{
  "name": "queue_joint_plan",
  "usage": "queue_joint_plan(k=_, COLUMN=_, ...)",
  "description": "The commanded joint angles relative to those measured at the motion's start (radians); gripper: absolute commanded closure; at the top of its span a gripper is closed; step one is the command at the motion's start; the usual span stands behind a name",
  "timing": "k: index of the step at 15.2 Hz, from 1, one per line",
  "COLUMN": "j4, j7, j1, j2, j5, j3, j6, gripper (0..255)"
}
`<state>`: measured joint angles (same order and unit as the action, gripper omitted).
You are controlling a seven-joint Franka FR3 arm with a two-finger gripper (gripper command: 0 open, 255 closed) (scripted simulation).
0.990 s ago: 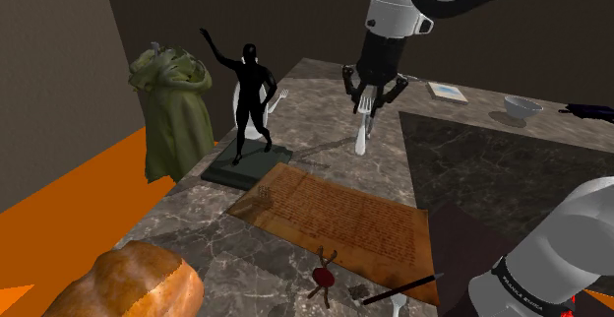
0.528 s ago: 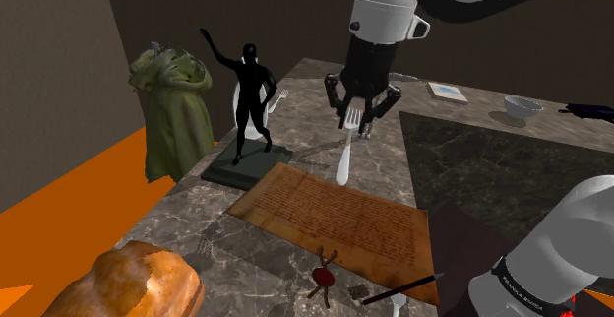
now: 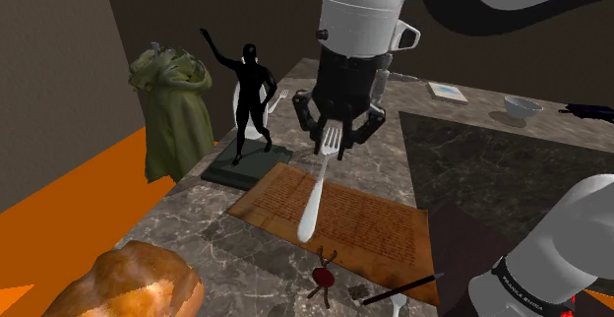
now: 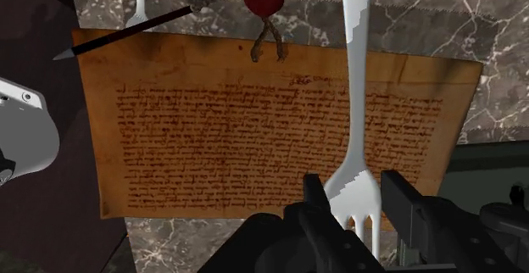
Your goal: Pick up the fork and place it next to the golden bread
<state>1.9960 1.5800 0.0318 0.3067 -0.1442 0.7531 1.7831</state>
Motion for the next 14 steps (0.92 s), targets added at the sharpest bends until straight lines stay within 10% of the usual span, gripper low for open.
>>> queue_joint_plan(k=1, j4=-0.039, j7=0.067, j1=-0.005, j2=-0.037, j5=0.016, j3=0.051, j6=-0.005, gripper=255)
queue_joint_plan(k=8, j4=-0.212, j7=0.339, j1=-0.031, j2=-0.257, j5=0.171, j3=0.250, j6=-0.030, gripper=255)
queue_joint_plan(k=14, j4=-0.133, j7=0.346, j1=-0.035, j2=-0.260, j5=0.174, j3=0.249, j6=0.050, gripper=255)
